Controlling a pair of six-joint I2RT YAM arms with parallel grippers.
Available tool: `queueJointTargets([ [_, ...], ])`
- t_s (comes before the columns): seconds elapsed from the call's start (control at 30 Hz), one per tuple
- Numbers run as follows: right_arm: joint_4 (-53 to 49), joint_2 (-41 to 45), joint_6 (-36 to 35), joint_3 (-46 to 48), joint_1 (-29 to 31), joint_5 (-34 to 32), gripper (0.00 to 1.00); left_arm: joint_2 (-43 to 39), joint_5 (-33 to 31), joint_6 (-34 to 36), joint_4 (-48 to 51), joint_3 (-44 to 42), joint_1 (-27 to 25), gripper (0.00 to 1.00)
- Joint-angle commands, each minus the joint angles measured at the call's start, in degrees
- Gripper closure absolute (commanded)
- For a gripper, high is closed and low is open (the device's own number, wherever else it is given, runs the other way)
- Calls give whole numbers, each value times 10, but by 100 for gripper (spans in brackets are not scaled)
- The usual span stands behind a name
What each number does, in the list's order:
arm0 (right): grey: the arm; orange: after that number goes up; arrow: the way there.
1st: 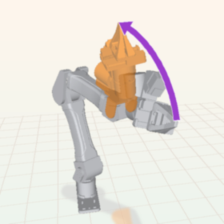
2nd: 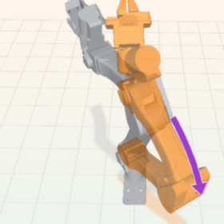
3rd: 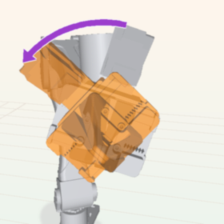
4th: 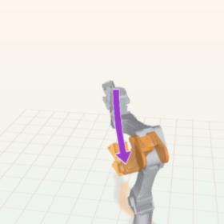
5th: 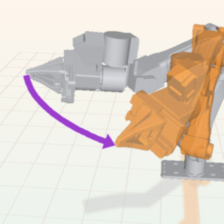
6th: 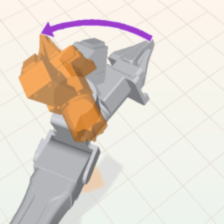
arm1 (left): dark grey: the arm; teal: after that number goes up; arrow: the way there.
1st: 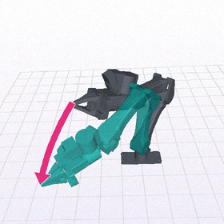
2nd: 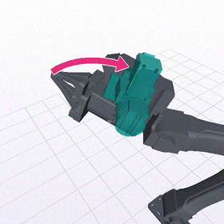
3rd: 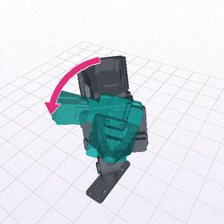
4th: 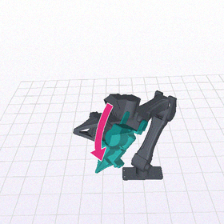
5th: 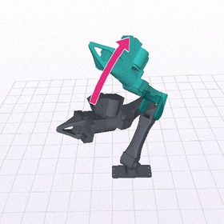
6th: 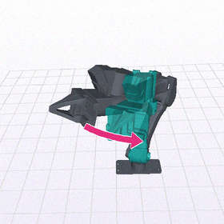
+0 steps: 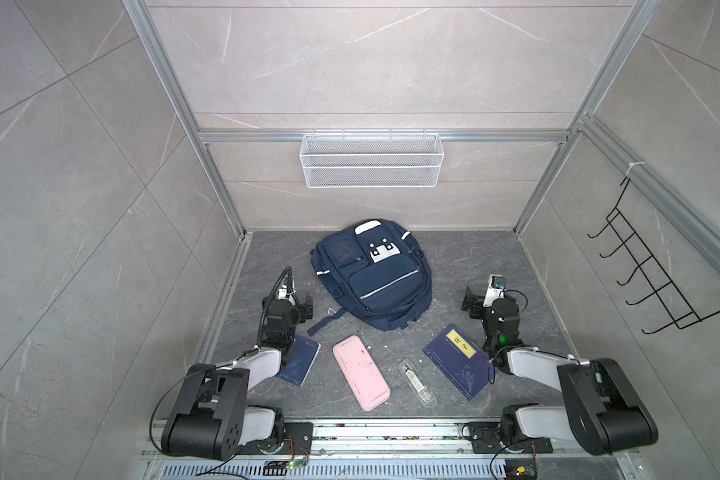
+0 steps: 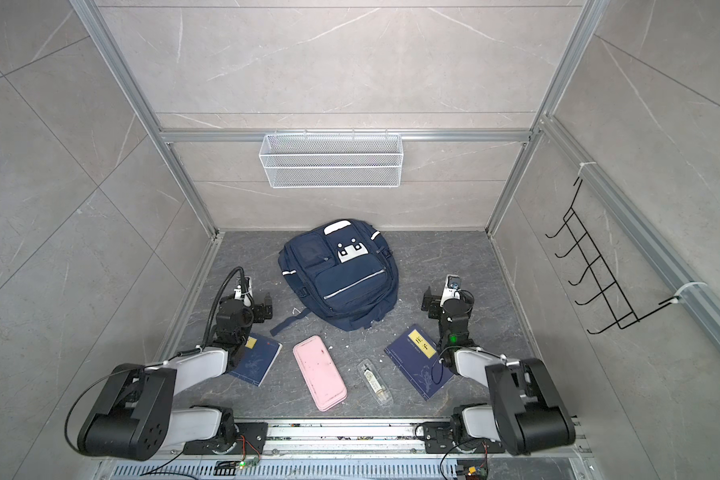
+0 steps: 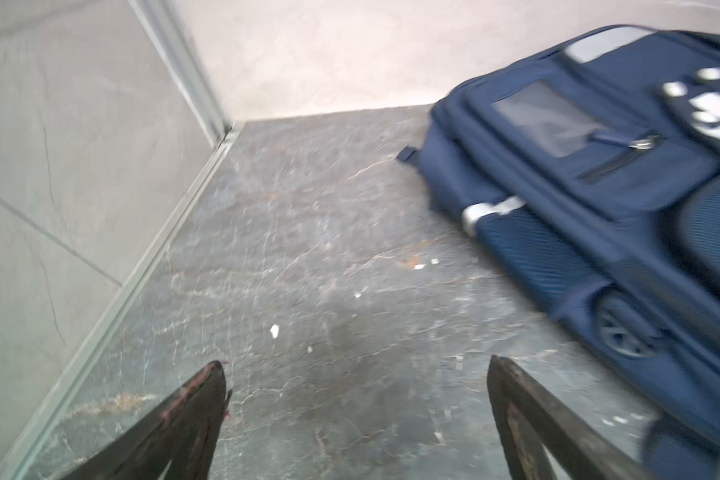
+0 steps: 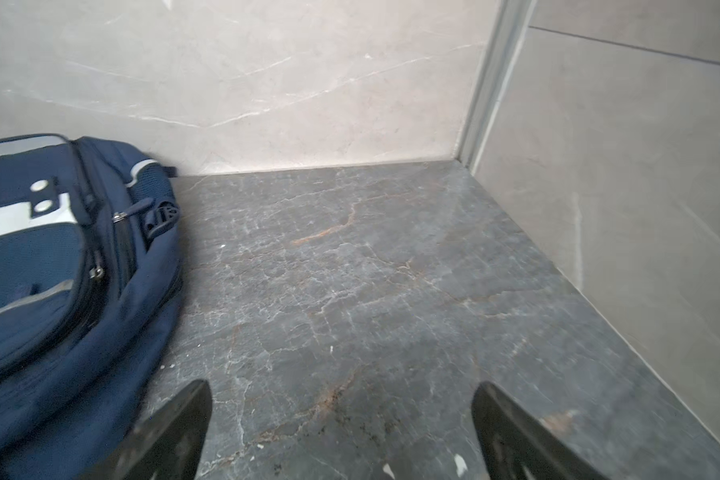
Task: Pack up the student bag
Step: 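Move both grippers forward toward the sides of the navy backpack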
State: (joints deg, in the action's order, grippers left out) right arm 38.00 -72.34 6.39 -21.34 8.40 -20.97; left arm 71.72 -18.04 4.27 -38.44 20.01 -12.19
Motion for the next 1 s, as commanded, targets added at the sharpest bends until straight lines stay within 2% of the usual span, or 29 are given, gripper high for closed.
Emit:
queueJointTargets([
  [0.0,-286,47,142,-115,1,-140,0,-86,-71,-7,72,26,-21,0],
  [0.03,-376,41,191,-176,1,-142,0,-113,-53,-46,114,38,-22,0],
  [0.13,-604,-22,278,-343,2,-88,0,-157,4,-179,231,91,-25,0],
  [0.17,-633,-51,274,-377,2,-46,1,-154,41,-204,254,109,-26,0],
  [0.23,-636,-91,250,-400,3,56,0,-129,88,-252,295,147,-30,0],
  [0.27,-634,-105,247,-402,5,85,1,-106,111,-272,322,170,-32,0],
  [0.37,-621,-138,229,-403,6,201,0,-27,170,-295,380,235,-48,0],
  [0.47,-580,-161,226,-386,11,308,0,46,232,-307,366,259,-64,0],
  [0.5,-574,-167,227,-383,14,325,0,65,246,-311,360,266,-68,0],
  [0.57,-571,-183,226,-387,26,351,0,110,277,-312,353,282,-79,0],
  [0.73,-579,-228,220,-404,58,356,4,188,326,-289,346,304,-103,6],
  [0.97,-583,-297,232,-450,73,356,11,206,350,-290,367,317,-107,18],
])
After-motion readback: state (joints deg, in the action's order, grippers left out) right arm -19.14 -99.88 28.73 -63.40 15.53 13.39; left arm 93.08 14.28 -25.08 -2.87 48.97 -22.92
